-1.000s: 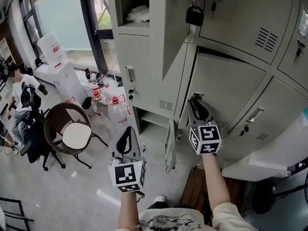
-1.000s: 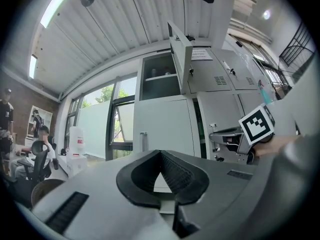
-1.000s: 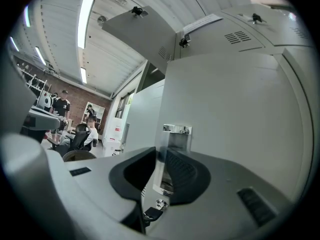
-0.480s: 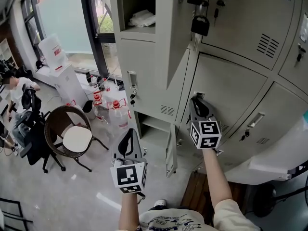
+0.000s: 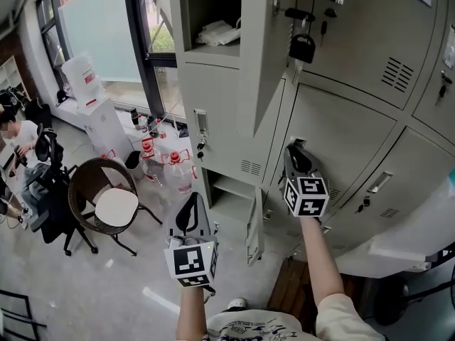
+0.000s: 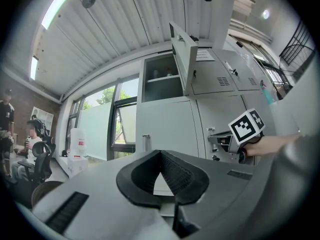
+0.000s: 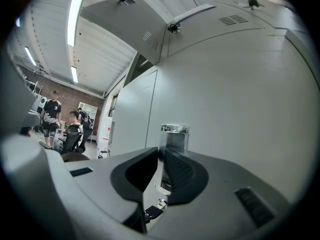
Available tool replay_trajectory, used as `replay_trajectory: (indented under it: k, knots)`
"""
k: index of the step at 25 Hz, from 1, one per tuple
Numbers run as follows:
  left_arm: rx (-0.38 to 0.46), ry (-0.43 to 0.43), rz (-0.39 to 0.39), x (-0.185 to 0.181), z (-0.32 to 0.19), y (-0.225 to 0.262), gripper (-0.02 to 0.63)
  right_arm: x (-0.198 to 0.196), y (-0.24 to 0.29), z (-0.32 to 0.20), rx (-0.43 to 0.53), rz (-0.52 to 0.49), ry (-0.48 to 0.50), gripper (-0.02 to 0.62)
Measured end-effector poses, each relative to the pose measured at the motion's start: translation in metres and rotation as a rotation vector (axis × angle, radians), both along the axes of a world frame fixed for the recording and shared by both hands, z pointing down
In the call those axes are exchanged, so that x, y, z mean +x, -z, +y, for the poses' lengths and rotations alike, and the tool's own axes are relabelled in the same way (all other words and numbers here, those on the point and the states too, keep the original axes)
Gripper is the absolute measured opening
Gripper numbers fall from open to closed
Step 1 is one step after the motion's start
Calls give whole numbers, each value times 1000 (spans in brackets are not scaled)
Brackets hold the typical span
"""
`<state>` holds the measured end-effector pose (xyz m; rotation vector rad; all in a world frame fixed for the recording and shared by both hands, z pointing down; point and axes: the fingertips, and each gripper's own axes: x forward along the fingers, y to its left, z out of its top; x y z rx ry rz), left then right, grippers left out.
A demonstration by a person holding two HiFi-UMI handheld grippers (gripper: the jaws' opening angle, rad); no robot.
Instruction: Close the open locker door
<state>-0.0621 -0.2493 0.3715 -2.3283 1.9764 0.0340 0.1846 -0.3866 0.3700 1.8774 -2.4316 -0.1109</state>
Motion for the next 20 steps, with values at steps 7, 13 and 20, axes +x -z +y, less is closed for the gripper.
replay_trajectory:
  k: [7,13,20]
  knots:
    - [0,11,12,-6,3,0,3,2,0,-5,-7,-11,-14,34]
    - [-7,18,14,-11,5,-2,3,3,0,-8,-10,-19,-24,34]
    - [-9,20,14,-12,6,-3,3,4,0,-11,-15,-21,-28,21]
